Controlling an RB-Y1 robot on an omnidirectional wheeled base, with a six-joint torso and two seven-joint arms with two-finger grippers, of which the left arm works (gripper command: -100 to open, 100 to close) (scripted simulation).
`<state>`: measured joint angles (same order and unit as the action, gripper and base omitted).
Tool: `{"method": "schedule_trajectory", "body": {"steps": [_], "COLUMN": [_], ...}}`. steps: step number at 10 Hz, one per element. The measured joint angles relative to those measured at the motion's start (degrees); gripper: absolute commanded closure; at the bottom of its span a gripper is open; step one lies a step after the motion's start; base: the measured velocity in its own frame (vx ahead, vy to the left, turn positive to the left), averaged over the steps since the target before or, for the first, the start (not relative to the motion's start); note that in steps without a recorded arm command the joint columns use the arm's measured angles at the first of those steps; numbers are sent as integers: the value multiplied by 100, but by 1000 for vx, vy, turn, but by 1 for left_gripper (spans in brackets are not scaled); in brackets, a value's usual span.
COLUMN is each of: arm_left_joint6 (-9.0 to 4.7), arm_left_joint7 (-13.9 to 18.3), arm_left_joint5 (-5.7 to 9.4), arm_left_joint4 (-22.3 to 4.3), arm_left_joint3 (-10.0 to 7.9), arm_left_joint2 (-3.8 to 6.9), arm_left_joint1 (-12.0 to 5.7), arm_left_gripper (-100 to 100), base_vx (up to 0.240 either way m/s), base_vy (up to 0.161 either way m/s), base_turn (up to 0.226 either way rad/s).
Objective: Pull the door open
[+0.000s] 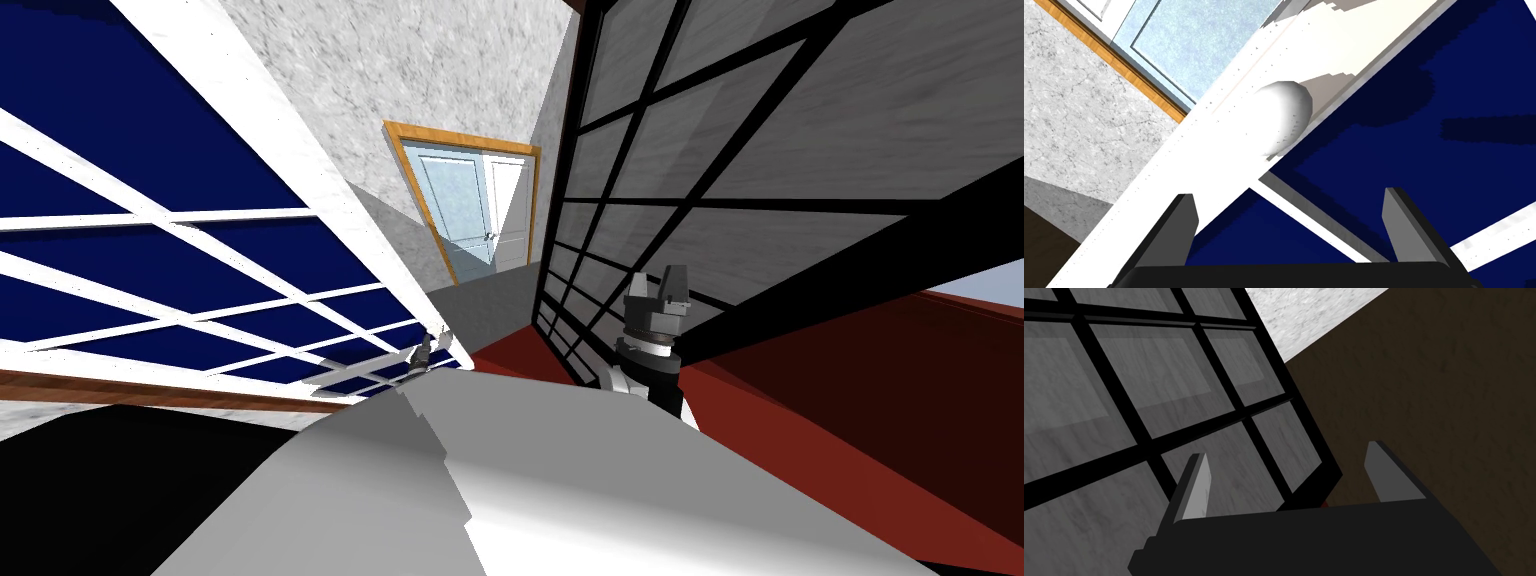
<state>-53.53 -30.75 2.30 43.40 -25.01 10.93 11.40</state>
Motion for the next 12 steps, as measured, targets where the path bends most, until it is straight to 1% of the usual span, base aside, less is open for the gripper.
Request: {"method": "schedule_trajectory", "body": {"steps": [3, 4, 5, 6, 7, 8, 9, 10, 12], "arm_left_joint6": [-55, -90, -118, -140, -147, -168, -217, -240, -272], "arm_left_joint7": [-403, -552, -716, -852, -1006, -1119, -1266, -1433, -1727], "arm_left_joint5": [-127, -183, -263, -301, -361, -391, -446, -522, -613], "arm_left_joint4": [-24, -74, -62, -82, -44, -74, -134, -115, -129], "arm_left_joint3": [-54, -79, -111, -127, -149, -163, -188, -218, -255], "arm_left_joint2": [29, 51, 63, 73, 74, 87, 108, 113, 131], "arm_left_joint1": [49, 50, 99, 109, 158, 159, 164, 208, 240], "arm_left_gripper": [-100, -100, -100, -100, -100, -100, -100, -100, -100], "base_vx": [-5, -10, -4, -3, -4, -4, -2, -6, -6], "base_vy": [-31, -49, -37, -36, -32, -30, -41, -37, -30], "base_turn": [11, 25, 15, 13, 10, 12, 26, 11, 9]}}
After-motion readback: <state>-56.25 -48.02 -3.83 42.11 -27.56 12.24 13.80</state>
